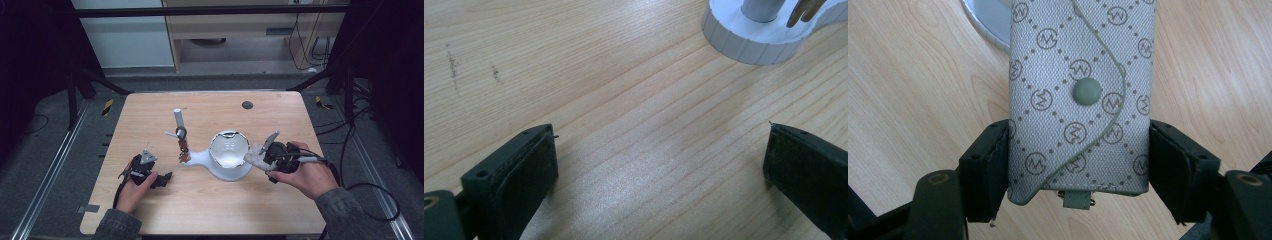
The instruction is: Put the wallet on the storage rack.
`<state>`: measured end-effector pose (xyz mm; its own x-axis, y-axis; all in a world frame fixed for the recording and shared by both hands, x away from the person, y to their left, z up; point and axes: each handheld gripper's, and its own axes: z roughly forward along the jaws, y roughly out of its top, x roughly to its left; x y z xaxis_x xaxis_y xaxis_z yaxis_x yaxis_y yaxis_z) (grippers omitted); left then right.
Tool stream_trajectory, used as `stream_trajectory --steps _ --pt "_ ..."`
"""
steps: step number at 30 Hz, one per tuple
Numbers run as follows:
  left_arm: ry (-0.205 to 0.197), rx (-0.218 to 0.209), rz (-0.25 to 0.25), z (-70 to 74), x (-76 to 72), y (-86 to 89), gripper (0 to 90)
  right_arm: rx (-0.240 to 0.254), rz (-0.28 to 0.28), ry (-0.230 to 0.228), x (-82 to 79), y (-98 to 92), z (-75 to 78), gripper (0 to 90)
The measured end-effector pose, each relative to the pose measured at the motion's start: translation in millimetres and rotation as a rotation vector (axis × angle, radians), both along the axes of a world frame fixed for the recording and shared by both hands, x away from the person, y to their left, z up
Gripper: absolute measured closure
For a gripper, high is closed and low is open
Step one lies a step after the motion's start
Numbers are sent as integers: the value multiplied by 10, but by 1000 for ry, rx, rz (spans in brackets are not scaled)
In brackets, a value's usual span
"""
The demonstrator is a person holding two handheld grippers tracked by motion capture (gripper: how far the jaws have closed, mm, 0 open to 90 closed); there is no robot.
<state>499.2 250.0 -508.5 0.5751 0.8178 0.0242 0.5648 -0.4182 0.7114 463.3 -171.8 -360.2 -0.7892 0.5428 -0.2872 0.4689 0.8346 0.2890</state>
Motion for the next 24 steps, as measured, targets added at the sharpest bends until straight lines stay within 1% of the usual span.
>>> stream_trajectory --steps 4,14,16,20,24 --pt "0 0 0 0 0 0 4 -5 12 -4 1 47 43 305" --pt "0 0 0 0 0 0 4 -9 32 -6 16 140 93 305" --pt "0 0 0 0 0 0 4 -17 40 -8 25 179 106 305" --pt "0 -1 0 0 0 0 4 -23 50 -6 33 230 109 305" --pt "-1 -1 0 -1 0 -1 4 -38 68 4 59 331 78 305"
